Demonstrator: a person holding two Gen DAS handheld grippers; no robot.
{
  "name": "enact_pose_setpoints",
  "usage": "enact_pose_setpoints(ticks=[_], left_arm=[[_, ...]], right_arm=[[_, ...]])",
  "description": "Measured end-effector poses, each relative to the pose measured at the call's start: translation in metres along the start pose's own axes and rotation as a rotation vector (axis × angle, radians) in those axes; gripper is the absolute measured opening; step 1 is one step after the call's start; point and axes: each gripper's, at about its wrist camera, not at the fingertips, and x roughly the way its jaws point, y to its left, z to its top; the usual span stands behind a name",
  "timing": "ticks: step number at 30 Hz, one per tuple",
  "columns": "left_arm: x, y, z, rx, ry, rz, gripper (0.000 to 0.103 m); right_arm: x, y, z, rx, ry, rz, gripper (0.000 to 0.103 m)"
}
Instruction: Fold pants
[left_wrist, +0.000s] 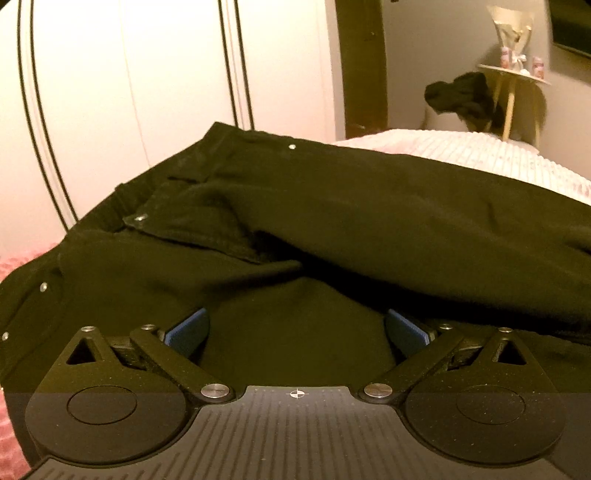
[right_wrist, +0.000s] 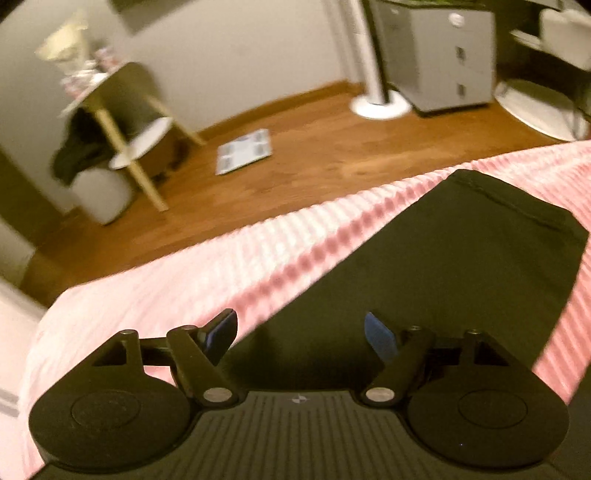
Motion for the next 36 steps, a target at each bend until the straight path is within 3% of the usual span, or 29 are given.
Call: enact_pose_setpoints(ticks=[3, 8, 10, 11, 13, 18, 22, 26, 29, 30, 31, 33, 36], left_arm=[[-0.001, -0.001, -0.003, -0.018, -0.003, -0.003, 0.103], [0.002, 0.002, -0.004, -0.028, -0.014, -0.009, 0.103], [0.004, 0.003, -0.003, -0.028, -0.013, -0.009, 0.103], [0.004, 0.003, -0.003, -0.030, -0.013, -0.012, 0.103], [0.003, 0.005, -0.002, -0.041, -0.010, -0.020, 0.103], [0.000, 0.011, 0.002, -0.053, -0.005, -0.034, 0.103], [-0.009, 0.024, 0.006, -0.146, -0.042, -0.021, 0.103], [-0.020, 0.036, 0.009, -0.234, -0.099, -0.057, 0.103], [-0.020, 0.040, 0.012, -0.259, -0.086, -0.133, 0.103], [-0.020, 0.042, 0.015, -0.272, -0.076, -0.167, 0.103], [-0.020, 0.043, 0.018, -0.282, -0.066, -0.207, 0.103], [-0.017, 0.045, 0.026, -0.318, -0.029, -0.303, 0.103], [-0.011, 0.050, 0.045, -0.430, 0.035, -0.445, 0.103]], right_arm=[[0.028, 0.010, 0.003, 0.000, 0.032, -0.105, 0.066], [0.051, 0.021, 0.009, -0.023, 0.041, -0.233, 0.060], [0.053, 0.023, 0.004, -0.059, 0.012, -0.269, 0.034], [0.058, 0.022, 0.005, -0.084, 0.000, -0.252, 0.031], [0.047, 0.014, 0.000, -0.115, -0.012, -0.196, 0.006], [-0.031, -0.032, -0.030, -0.099, -0.161, 0.021, 0.002], [-0.100, -0.100, -0.103, -0.048, -0.278, 0.102, 0.002], [-0.086, -0.158, -0.171, 0.022, -0.156, 0.032, 0.000], [-0.092, -0.176, -0.178, 0.058, -0.186, 0.058, 0.004], [-0.097, -0.180, -0.173, 0.095, -0.183, 0.080, 0.017], [-0.102, -0.183, -0.171, 0.118, -0.197, 0.131, 0.042], [-0.111, -0.193, -0.174, 0.167, -0.255, 0.205, 0.069], [-0.102, -0.218, -0.176, 0.294, -0.259, 0.280, 0.067]])
